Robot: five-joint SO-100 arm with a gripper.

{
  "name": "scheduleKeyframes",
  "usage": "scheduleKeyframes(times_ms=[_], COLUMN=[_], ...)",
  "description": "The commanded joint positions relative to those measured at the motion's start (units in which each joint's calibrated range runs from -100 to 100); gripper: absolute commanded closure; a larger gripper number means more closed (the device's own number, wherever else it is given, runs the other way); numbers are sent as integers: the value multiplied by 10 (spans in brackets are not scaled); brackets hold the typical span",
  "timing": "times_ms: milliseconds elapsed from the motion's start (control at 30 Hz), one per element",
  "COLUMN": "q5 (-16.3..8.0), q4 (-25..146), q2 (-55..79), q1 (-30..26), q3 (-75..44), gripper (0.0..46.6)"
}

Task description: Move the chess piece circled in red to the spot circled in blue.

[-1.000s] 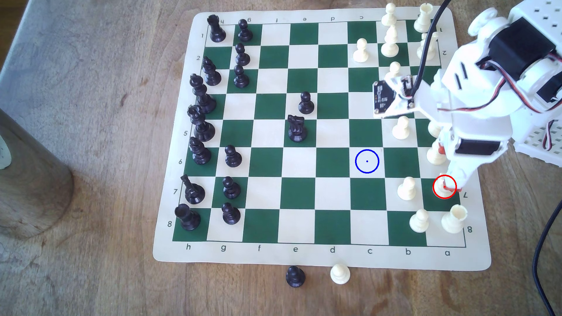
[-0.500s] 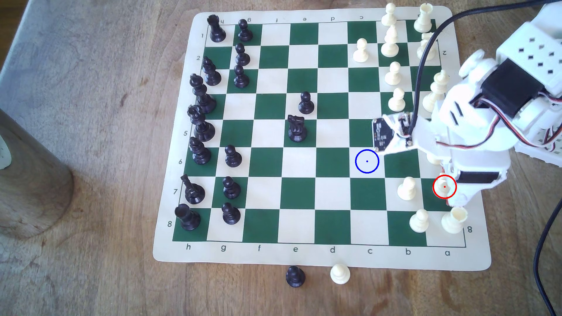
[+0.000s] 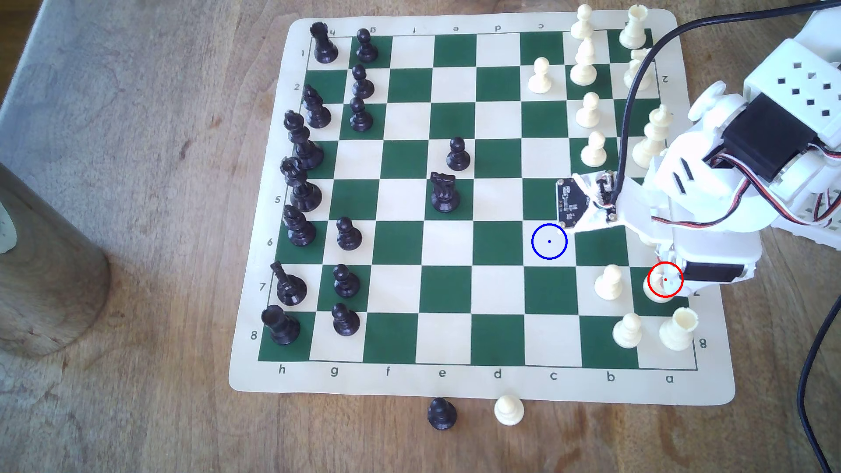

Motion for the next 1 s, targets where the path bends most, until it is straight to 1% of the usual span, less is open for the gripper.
scheduleKeyframes(times_ms=[0,167,300,333,467,500,667,833,967], q5=[3,9,20,23,28,30,33,34,42], q4=[8,72,145,168,197,200,160,102,64], q2=[-12,-71,-100,-101,-92,-82,-27,36,89], q1=[4,15,40,50,68,80,124,149,174], q3=[-3,-45,-139,-184,-261,-289,-308,-300,-305], gripper=[463,463,463,463,463,463,463,463,463])
